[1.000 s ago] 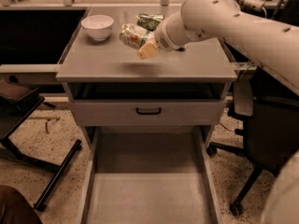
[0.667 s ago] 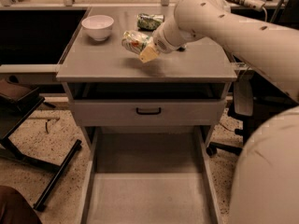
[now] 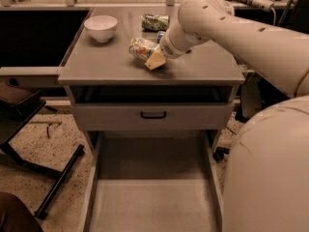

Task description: Pick 7up can from middle drawer and place on counter

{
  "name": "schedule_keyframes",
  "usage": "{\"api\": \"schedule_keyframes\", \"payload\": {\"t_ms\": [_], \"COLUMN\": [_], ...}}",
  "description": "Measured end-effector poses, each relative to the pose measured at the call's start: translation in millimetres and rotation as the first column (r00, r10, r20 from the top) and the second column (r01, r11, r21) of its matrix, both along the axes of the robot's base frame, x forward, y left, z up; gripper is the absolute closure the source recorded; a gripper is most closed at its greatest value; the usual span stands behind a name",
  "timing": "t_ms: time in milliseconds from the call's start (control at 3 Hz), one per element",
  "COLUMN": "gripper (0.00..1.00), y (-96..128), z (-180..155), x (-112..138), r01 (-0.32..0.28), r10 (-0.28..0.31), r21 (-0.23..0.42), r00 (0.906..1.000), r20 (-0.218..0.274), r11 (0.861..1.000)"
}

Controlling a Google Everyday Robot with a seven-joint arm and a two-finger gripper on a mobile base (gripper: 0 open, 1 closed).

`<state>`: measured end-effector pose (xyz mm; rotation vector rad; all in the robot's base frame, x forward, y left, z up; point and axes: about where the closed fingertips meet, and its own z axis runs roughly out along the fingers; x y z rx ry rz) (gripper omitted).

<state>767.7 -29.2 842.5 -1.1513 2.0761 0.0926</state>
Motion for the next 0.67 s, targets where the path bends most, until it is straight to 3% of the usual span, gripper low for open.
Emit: {"api": "schedule_keyframes", "payload": {"t_ms": [667], "gripper": [0.35], "y": [0.1], "z": [-0.1], "x": [0.0], "r01": [0.000], "r10": [0.000], "r21": [0.000], "r00": [1.0000], "r20": [0.000], "r11": [1.000]}}
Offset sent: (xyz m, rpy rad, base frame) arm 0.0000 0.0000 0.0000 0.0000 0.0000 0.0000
